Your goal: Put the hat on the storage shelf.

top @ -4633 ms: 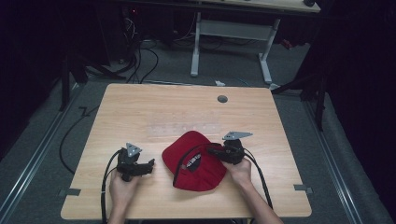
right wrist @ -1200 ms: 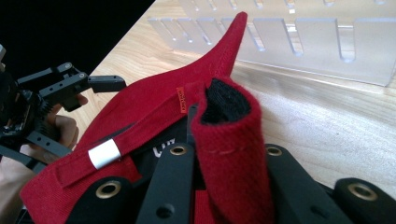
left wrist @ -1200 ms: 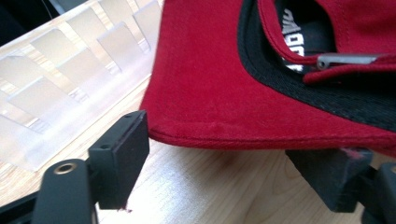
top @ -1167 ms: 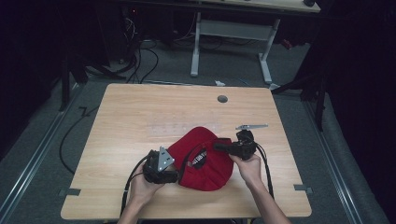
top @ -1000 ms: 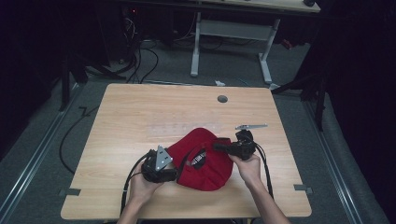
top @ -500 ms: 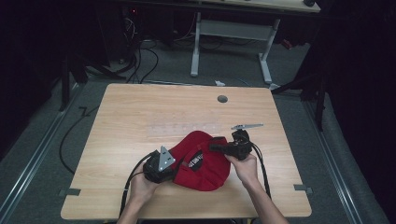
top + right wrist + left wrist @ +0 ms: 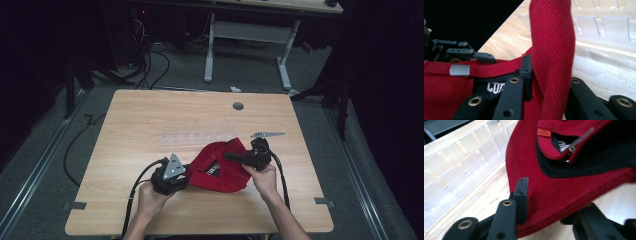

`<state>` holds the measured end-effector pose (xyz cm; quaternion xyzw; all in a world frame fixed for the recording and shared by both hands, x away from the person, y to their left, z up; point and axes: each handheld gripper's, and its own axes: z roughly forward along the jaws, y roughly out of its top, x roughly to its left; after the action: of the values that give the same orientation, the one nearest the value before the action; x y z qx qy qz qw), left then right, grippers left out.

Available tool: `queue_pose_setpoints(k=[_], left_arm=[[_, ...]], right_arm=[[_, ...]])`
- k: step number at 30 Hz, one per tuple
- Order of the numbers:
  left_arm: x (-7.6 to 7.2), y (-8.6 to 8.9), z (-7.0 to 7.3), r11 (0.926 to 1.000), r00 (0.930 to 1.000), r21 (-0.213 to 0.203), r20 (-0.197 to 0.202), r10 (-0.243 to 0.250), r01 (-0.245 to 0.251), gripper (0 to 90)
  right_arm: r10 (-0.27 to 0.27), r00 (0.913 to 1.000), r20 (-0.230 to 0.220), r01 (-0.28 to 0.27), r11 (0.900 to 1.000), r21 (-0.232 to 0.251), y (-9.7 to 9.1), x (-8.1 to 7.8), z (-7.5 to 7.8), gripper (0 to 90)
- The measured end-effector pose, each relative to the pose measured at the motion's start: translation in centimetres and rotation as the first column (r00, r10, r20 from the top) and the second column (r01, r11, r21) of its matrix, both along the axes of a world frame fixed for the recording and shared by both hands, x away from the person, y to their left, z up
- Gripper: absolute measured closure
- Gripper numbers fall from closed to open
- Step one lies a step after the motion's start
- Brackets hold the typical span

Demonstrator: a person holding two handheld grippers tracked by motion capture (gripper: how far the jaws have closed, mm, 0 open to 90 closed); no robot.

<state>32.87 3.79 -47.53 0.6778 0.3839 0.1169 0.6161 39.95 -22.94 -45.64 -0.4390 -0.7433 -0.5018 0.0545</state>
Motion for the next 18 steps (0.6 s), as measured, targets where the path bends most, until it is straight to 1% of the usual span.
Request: queue_pose_setpoints(k=[1,2,3,4,6,7,8,9,10,12,13,14,15,16,17,18], left_arm=[[-0.4,0.0,0.2,0.9999,0.9999,0.006,0.005,-0.01,0.01,71.2],[-0.4,0.0,0.2,0.9999,0.9999,0.006,0.005,-0.01,0.01,72.4],[-0.6,0.2,0.5,0.9994,0.9997,0.024,0.011,-0.024,0.023,73.9],[-0.7,0.2,0.6,0.9994,0.9996,0.024,0.009,-0.026,0.026,75.1],[-0.7,0.3,0.6,0.9991,0.9995,0.03,0.011,-0.031,0.031,76.7],[-0.7,0.4,0.7,0.9986,0.9993,0.039,0.01,-0.037,0.037,76.7],[-0.7,0.4,0.7,0.9981,0.999,0.043,0.009,-0.044,0.044,77.3],[-0.7,0.5,0.7,0.997,0.9983,0.053,0.011,-0.057,0.056,77.8],[-0.8,0.4,0.7,0.9964,0.9979,0.058,0.016,-0.062,0.061,79.2],[-0.8,0.4,0.6,0.9954,0.9975,0.067,0.014,-0.069,0.068,79.8],[-0.8,0.3,0.5,0.9941,0.9968,0.076,0.012,-0.079,0.078,81.5],[-0.8,0.3,0.5,0.9941,0.9968,0.076,0.012,-0.079,0.078,82.2],[-1.0,0.3,0.4,0.9932,0.996,0.076,0.012,-0.089,0.087,83.2],[-1.1,0.3,0.4,0.9924,0.9955,0.082,0.013,-0.093,0.092,83.2],[-1.3,0.3,0.4,0.9918,0.9953,0.087,0.012,-0.096,0.094,84.5],[-1.3,0.3,0.4,0.9918,0.9953,0.087,0.012,-0.096,0.094,84.7]], right_arm=[[0.008,1.0,-0.004,-0.008,1.0,0.0,0.1,0.2,0.0,75.2],[0.01,0.9999,-0.006,-0.01,0.9999,0.001,0.2,0.2,0.0,74.5],[0.013,0.9999,-0.006,-0.013,0.9999,0.005,0.3,0.3,0.0,72.9],[0.017,0.9998,-0.006,-0.017,0.9998,0.008,0.4,0.4,0.0,70.9],[0.013,0.9999,-0.007,-0.013,0.9995,0.029,0.5,0.6,0.0,67.5],[0.013,0.9999,-0.007,-0.013,0.9995,0.029,0.5,0.6,0.0,67.5],[0.013,0.9999,-0.011,-0.013,0.9992,0.039,0.4,0.6,0.0,67.1],[0.011,0.9999,-0.012,-0.01,0.9991,0.042,0.4,0.7,0.0,66.6],[0.006,0.9999,-0.012,-0.005,0.9991,0.043,0.3,0.8,0.0,64.4],[0.002,0.9999,-0.013,-0.001,0.9991,0.043,0.2,0.8,-0.1,62.9],[-0.023,0.9995,-0.019,0.024,0.9982,0.055,-0.3,1.0,-0.1,58.6],[-0.023,0.9995,-0.019,0.024,0.9982,0.055,-0.3,1.0,-0.1,58.6],[-0.053,0.9986,-0.006,0.053,0.9961,0.07,-0.7,1.1,0.1,55.0],[-0.053,0.9986,-0.006,0.053,0.9961,0.07,-0.7,1.1,0.1,55.0],[-0.087,0.9962,0.005,0.086,0.9924,0.088,-1.4,1.0,0.5,52.3],[-0.101,0.9948,0.009,0.1,0.9906,0.093,-1.7,1.0,0.6,50.7]])
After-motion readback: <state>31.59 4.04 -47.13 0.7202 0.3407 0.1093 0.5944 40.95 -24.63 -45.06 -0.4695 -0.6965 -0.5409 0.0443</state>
